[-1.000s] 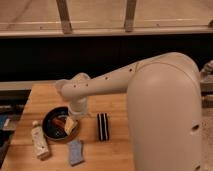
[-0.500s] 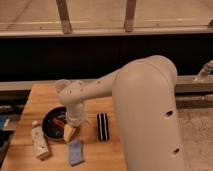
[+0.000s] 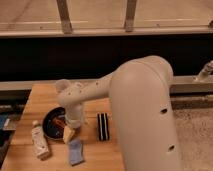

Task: Wipe the white sponge on the table

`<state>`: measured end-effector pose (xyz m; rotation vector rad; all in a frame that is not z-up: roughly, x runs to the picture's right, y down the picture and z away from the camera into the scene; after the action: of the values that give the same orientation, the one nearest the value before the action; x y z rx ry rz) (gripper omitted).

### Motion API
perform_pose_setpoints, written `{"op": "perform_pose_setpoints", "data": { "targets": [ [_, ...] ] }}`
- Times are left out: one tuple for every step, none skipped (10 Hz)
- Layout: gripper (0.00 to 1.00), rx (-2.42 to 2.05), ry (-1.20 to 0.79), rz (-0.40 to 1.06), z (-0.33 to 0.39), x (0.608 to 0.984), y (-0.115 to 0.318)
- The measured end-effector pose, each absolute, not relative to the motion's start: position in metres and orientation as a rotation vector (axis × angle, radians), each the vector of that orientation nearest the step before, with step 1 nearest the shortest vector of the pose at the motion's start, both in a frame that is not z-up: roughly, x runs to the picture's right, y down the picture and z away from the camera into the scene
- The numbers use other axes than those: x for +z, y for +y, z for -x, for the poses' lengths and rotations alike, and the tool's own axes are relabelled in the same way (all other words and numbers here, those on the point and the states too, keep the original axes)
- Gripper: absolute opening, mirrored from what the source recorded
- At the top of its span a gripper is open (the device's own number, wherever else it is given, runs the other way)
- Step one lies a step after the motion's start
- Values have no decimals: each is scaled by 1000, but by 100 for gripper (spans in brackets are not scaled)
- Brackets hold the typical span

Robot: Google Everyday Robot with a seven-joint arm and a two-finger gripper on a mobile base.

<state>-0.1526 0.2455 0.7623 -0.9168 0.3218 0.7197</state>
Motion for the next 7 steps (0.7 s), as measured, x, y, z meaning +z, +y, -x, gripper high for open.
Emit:
{"op": "perform_pose_setpoints", "data": {
  "targets": [
    [80, 732, 327, 917, 148, 763, 250],
    [80, 745, 326, 917, 145, 761, 254],
    [80, 747, 325, 917, 145, 760, 258],
    [80, 757, 326, 918, 144, 758, 262],
    [80, 765, 333, 920, 142, 757, 266],
    [80, 770, 333, 924, 144, 758, 270],
    [80, 767, 338, 929, 147, 759, 275]
  ]
}}
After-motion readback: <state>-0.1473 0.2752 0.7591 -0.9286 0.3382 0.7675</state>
